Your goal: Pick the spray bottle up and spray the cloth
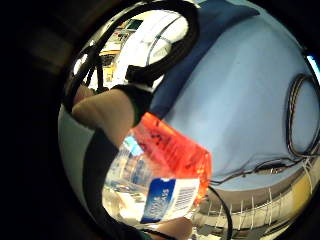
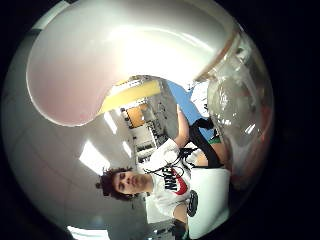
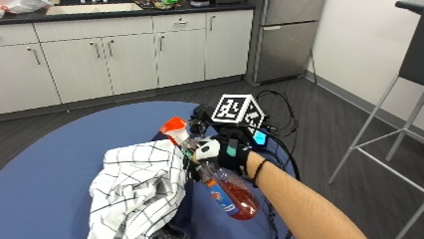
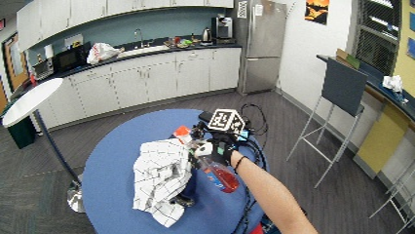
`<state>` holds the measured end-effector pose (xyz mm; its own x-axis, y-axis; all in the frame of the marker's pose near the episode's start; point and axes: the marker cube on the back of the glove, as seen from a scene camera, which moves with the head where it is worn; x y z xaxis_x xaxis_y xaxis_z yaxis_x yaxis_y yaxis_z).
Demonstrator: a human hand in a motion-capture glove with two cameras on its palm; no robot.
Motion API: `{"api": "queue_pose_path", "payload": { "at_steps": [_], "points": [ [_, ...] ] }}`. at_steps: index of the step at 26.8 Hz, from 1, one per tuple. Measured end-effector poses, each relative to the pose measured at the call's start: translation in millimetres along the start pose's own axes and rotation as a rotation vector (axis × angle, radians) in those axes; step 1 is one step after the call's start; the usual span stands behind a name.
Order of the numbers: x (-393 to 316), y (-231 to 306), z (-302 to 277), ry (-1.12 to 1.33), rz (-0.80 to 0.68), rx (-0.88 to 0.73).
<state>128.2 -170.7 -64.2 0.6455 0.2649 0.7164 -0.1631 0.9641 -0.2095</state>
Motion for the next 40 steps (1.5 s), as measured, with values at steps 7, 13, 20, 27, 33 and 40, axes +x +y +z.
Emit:
{"api": "queue_pose_path", "payload": {
  "at_steps": [7,13,20,27,33,40],
  "points": [
    [-26.2,16.0,-3.6,-0.042,-0.138,0.084],
    [-82.9,28.5,9.2,-0.104,-0.409,0.164],
    [-153.6,11.1,54.5,-0.146,-0.641,0.161],
    [-188.0,-56.4,133.0,-0.161,-0.697,0.166],
    [-161.5,-93.1,170.9,-0.189,-0.641,0.221],
    [-148.5,-104.4,185.7,-0.149,-0.613,0.229]
  ]
}}
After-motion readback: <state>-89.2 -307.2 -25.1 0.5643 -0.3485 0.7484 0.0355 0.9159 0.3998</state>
